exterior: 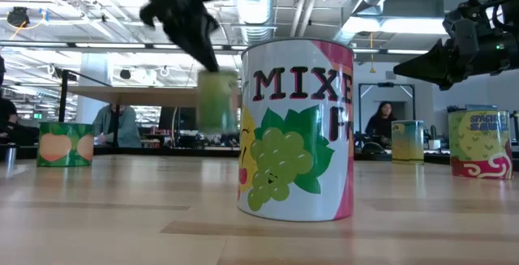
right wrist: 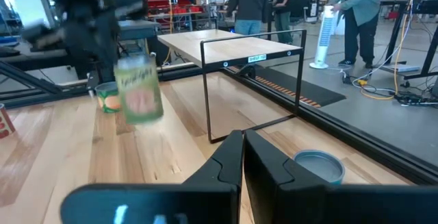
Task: Pick and place cans onto a shelf
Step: Put the canned oranges on the shelf
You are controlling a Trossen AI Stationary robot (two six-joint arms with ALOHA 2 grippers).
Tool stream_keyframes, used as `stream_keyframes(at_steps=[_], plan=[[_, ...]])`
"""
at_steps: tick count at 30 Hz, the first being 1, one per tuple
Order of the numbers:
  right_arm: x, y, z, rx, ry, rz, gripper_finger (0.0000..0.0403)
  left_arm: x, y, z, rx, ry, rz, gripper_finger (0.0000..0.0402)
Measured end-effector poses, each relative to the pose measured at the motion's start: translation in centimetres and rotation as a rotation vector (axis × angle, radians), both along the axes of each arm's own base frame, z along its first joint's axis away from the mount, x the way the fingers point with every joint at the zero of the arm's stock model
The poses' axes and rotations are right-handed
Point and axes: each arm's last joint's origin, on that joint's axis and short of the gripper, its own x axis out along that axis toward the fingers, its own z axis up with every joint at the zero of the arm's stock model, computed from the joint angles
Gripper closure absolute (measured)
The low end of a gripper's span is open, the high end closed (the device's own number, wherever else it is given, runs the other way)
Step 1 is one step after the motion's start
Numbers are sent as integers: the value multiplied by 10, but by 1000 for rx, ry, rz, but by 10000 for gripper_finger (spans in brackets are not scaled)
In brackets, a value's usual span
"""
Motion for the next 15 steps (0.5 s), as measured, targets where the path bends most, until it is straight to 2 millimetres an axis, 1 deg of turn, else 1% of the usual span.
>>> stream_keyframes(at_steps=[2, 4, 6, 9, 12, 15], plan=[[0, 0, 0, 0, 0, 0, 363, -11, 3, 21, -25, -13, 45, 401], [0, 0, 0, 0, 0, 1, 363, -22, 5, 46, -50, -57, 97, 401], [0, 0, 0, 0, 0, 0, 363, -35, 7, 70, -57, -96, 175, 401], [0, 0, 0, 0, 0, 0, 363, -54, 15, 101, -53, -128, 310, 401], [0, 0, 0, 0, 0, 0, 363, -70, 26, 128, 0, -153, 472, 401], [0, 0, 0, 0, 0, 0, 363, -83, 47, 147, 67, -137, 643, 401]])
